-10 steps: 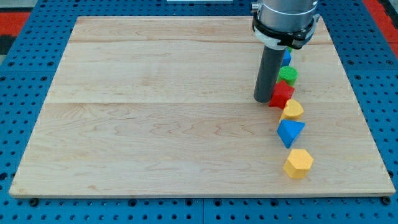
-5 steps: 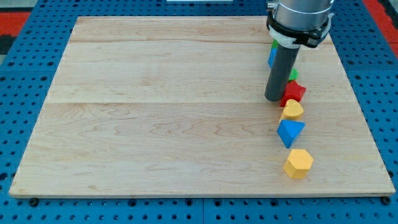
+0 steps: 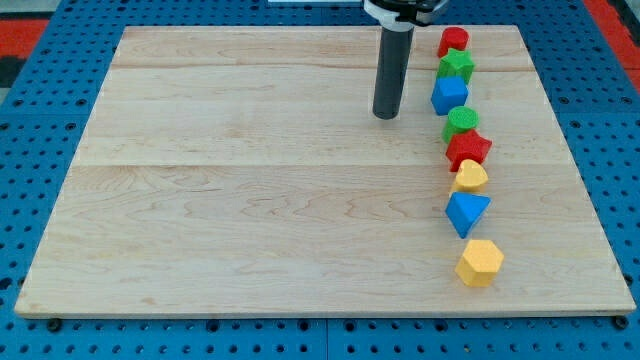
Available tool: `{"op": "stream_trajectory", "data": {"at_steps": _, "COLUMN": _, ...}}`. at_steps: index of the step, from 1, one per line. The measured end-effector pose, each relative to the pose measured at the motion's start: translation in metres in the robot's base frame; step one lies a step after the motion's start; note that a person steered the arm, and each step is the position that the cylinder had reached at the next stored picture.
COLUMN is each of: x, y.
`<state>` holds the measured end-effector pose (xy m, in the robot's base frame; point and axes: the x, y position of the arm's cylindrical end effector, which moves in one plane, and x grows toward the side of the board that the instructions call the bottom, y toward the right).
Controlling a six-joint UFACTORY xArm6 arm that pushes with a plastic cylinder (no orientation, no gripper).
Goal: Move the red star slightly towards the right
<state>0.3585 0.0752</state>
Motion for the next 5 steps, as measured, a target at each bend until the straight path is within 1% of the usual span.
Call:
{"op": "stream_trajectory", "data": {"at_steps": 1, "x": -0.023, "y": 0.000}}
{"op": "stream_trajectory", "data": {"at_steps": 2, "x": -0.029, "y": 0.002}}
{"op": "stream_trajectory", "data": {"at_steps": 4, "x": -0.045, "y": 0.034}}
{"op": "stream_trajectory", "data": {"at_steps": 5, "x": -0.044, "y": 0.040}}
